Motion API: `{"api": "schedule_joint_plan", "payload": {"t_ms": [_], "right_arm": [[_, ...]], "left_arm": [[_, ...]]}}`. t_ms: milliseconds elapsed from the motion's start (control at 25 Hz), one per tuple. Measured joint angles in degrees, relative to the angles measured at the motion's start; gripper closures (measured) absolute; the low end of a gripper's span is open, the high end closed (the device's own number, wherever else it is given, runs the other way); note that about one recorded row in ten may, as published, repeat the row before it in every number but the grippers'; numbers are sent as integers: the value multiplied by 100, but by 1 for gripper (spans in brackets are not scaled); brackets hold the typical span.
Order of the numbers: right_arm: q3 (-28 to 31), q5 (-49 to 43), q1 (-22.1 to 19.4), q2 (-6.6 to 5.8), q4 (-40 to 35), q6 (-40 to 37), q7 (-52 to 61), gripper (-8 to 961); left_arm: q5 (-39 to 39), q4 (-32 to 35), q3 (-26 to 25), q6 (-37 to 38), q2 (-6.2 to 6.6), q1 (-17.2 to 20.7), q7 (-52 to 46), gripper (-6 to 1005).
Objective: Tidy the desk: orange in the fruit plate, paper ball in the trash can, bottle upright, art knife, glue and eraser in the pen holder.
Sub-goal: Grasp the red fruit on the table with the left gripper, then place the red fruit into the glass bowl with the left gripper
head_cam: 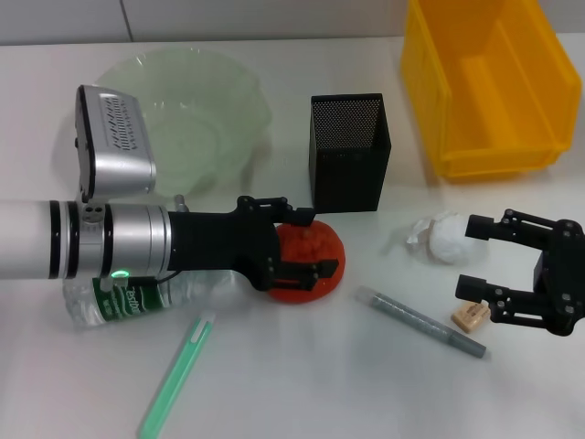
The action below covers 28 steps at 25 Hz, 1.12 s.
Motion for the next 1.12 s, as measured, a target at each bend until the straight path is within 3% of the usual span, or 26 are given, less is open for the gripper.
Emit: {"api": "schedule_joint_plan", "payload": {"t_ms": [680, 1120], "right_arm": [[0, -1, -14, 4, 52, -19, 0, 187], [0, -1, -16, 0, 52, -40, 0, 187]], "left_arm": [[-1, -63, 129, -146, 6, -18, -90, 246], [-3, -48, 112, -188, 9, -18, -105, 683]]}}
